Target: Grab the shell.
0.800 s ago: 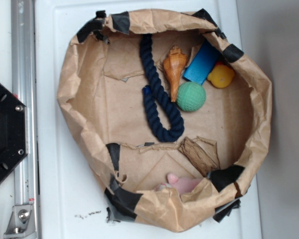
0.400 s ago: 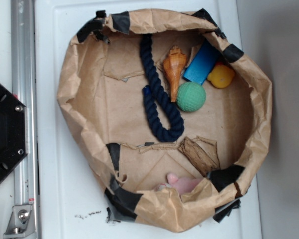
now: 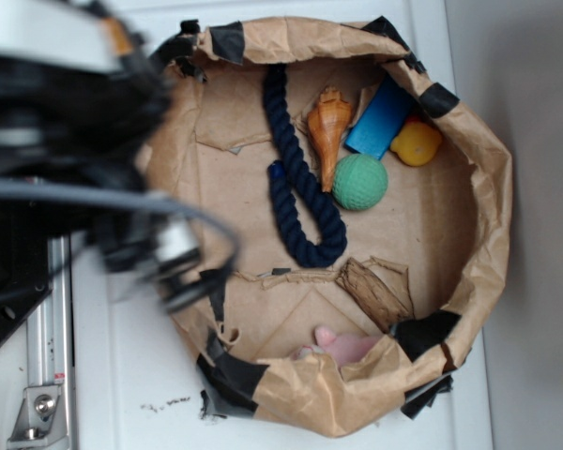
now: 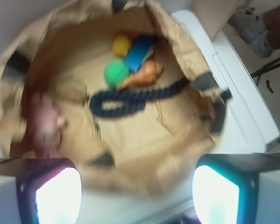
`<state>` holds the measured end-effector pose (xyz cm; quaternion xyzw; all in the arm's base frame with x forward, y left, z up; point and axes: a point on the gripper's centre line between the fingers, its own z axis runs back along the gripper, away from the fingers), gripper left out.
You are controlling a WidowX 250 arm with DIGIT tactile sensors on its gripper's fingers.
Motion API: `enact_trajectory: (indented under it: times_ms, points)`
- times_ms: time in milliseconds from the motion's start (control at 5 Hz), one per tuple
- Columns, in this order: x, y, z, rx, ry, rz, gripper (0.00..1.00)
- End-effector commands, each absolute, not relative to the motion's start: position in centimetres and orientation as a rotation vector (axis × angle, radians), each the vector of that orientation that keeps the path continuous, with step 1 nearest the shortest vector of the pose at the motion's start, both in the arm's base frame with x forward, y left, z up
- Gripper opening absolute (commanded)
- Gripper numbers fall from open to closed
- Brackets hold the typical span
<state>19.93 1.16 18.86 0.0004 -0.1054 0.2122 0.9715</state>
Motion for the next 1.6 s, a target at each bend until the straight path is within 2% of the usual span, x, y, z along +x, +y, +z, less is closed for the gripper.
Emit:
enact_trajectory:
  times_ms: [0, 200, 600, 800, 1200, 1400]
  points:
    - [25.7, 5.0, 14.0, 0.063, -0.330, 0.798, 1.00]
    - [26.8, 6.5, 10.5, 0.132, -0.331, 0.897, 1.00]
    - [27.9, 8.5, 7.0, 0.114, -0.259, 0.979, 1.00]
    - [27.5, 9.1, 5.9, 0.114, -0.229, 0.998, 1.00]
    - [28.5, 9.0, 4.5, 0.099, -0.200, 0.948, 1.00]
    - [29.5, 8.3, 3.6, 0.102, -0.187, 0.774, 1.00]
